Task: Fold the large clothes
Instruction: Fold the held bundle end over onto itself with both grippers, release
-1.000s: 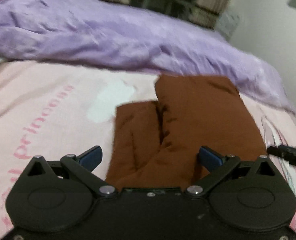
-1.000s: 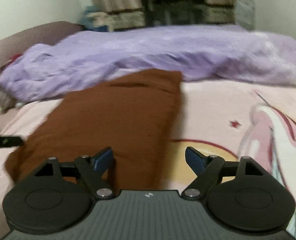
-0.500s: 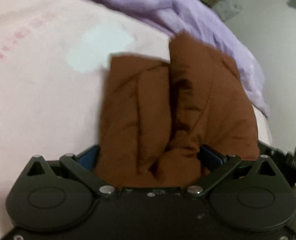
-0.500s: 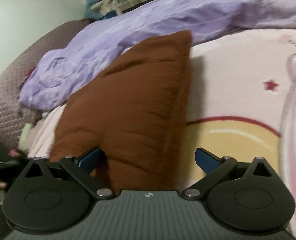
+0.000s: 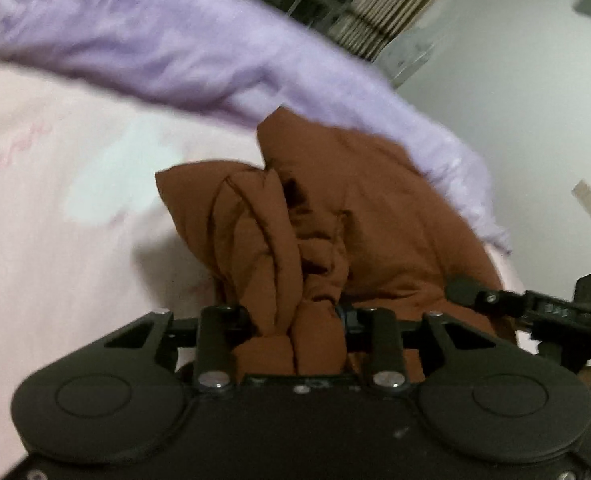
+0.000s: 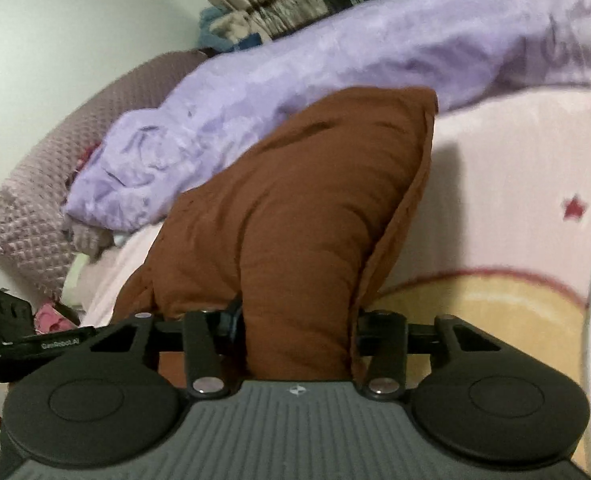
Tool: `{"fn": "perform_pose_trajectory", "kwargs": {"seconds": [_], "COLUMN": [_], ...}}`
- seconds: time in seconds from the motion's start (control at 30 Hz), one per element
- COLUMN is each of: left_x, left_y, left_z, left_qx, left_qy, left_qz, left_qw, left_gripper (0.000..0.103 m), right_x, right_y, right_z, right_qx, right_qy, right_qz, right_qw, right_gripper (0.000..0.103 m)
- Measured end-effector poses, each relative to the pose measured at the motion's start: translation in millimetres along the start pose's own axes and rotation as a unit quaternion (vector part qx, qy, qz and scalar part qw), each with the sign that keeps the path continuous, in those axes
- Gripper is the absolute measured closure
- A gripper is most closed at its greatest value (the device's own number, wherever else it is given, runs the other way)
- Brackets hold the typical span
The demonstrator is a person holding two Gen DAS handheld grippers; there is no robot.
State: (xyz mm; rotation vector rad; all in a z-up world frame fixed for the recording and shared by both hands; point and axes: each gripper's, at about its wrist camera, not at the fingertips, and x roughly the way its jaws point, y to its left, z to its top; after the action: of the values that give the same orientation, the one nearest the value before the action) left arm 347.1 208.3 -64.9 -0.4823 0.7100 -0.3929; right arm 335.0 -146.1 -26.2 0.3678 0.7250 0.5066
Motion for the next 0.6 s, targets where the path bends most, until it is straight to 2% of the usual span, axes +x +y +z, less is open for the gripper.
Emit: {"fn": "perform_pose_trajectory", "kwargs": {"seconds": [0.13, 0.23, 0.37, 0.43, 0.47, 0.5, 0.53, 0.57, 0.6], "left_x": [-7.1, 16.6, 71.0, 104.8, 120.1, 136.5, 150.0, 156.6, 157.6], "left_y": [-58.6, -108.8, -149.0, -155.6, -155.0, -152.4, -148.8, -144.8, -140.4], "left_z": [13.7, 9.7, -19.1, -43.1, -54.9, -66.1, -75.4, -80.4, -82.9], "left_qx": [0.029, 0.046, 0.04, 0.033, 0.028, 0.026, 0.026, 0.023, 0.014], "left_qy": [-0.024, -0.018, 0.03, 0.067, 0.087, 0.103, 0.114, 0.117, 0.117], "left_qz": [-0.061, -0.106, -0.146, -0.144, -0.136, -0.117, -0.091, -0.07, -0.055], "left_qw": [0.9974, 0.9931, 0.9881, 0.9867, 0.9866, 0.9874, 0.9889, 0.9904, 0.9915], "left_gripper": [0.072, 0.072, 0.071, 0.067, 0.064, 0.049, 0.019, 0.003, 0.0], "right_x": [-67.0, -121.2, -174.7, -181.9, -180.1, -174.6, -166.0, -157.4, -152.1], "right_y": [-19.9, -43.7, -94.2, -126.7, -140.4, -156.5, -171.6, -183.6, -190.7], "right_z": [25.5, 33.6, 21.3, 4.1, -4.4, -13.9, -22.8, -31.3, -37.8], "right_qx": [0.018, 0.018, 0.038, 0.058, 0.069, 0.084, 0.101, 0.117, 0.127], "right_qy": [-0.04, -0.069, -0.083, -0.071, -0.061, -0.047, -0.032, -0.019, -0.014], "right_qz": [0.013, -0.005, -0.058, -0.083, -0.093, -0.101, -0.109, -0.115, -0.119], "right_qw": [0.999, 0.997, 0.994, 0.992, 0.991, 0.99, 0.988, 0.986, 0.985], "right_gripper": [0.05, 0.049, 0.044, 0.04, 0.034, 0.025, 0.021, 0.013, 0.011]}}
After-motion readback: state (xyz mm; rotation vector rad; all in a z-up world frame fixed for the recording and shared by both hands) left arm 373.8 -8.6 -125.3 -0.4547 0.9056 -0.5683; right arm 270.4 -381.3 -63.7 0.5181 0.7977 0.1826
